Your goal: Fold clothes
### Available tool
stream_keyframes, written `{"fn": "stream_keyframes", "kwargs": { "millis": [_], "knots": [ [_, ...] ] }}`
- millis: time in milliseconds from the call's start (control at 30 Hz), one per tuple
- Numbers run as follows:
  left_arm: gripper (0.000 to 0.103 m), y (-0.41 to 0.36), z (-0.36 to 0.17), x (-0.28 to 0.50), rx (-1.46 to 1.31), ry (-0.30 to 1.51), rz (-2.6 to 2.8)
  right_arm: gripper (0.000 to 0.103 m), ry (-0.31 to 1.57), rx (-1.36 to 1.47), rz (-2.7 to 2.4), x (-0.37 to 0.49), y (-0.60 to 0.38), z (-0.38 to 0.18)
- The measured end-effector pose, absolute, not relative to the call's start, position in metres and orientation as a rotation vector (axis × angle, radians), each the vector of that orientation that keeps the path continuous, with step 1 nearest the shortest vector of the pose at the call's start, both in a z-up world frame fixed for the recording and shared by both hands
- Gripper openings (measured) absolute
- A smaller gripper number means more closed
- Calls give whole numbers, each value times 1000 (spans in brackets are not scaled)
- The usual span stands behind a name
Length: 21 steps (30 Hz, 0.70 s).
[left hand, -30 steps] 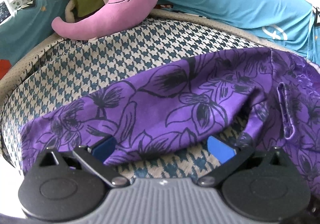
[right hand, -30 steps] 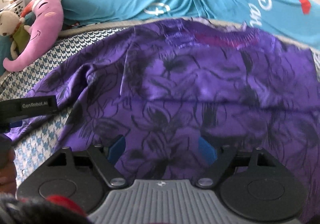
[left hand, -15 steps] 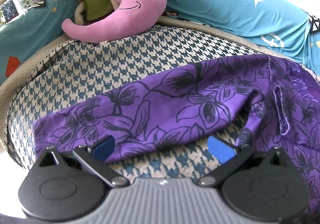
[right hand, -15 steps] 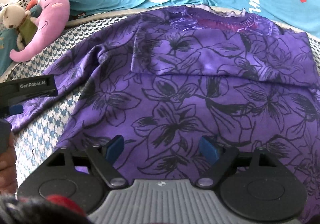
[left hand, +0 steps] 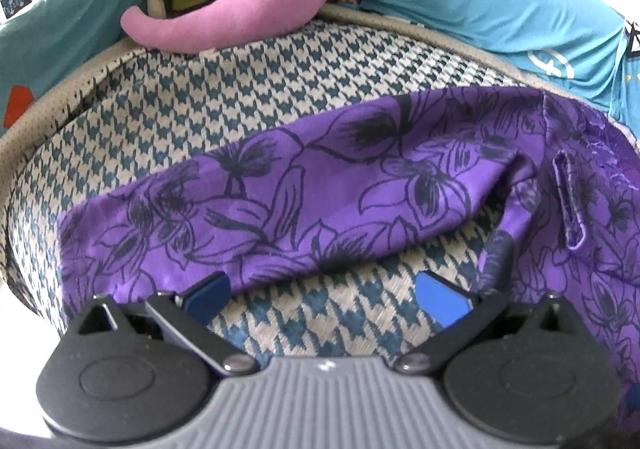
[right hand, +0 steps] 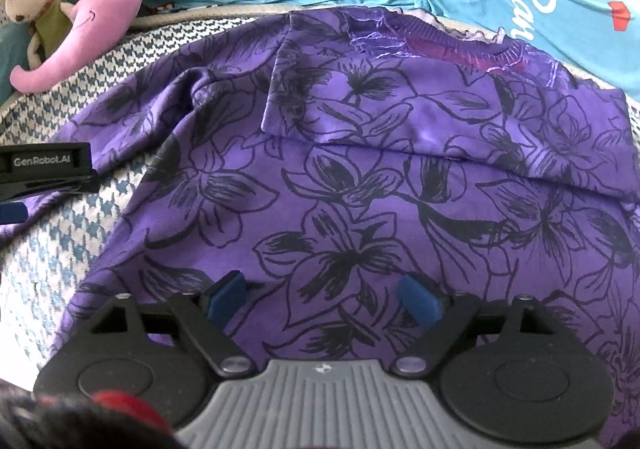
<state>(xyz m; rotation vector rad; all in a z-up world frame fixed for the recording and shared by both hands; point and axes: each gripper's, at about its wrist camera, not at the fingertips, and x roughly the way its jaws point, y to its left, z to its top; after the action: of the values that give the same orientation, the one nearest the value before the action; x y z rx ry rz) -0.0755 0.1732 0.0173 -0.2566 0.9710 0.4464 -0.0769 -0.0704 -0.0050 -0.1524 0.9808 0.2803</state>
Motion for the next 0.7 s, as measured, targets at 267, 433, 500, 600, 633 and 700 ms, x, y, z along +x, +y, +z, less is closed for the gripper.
{"fn": "stream_keyframes", "kwargs": {
  "millis": [267, 433, 500, 600, 633, 700],
  "knots": [
    [103, 171, 3, -73, -220, 1009, 450, 100, 981, -150, 267, -73, -69, -11],
    [103, 167, -2, -73, -192, 1006, 456, 103, 978, -145, 269, -73, -70, -12],
    [103, 167, -2, -73, -192, 1008, 458, 103, 977, -143, 271, -73, -71, -12],
    [103, 166, -2, -72, -188, 1012, 462, 103, 968, -147, 277, -74, -72, -12],
    [103, 167, -2, -72, -189, 1012, 462, 103, 966, -148, 278, -74, -72, -13],
    [103, 167, -1, -73, -194, 1012, 464, 103, 961, -149, 279, -74, -72, -13]
  ]
}}
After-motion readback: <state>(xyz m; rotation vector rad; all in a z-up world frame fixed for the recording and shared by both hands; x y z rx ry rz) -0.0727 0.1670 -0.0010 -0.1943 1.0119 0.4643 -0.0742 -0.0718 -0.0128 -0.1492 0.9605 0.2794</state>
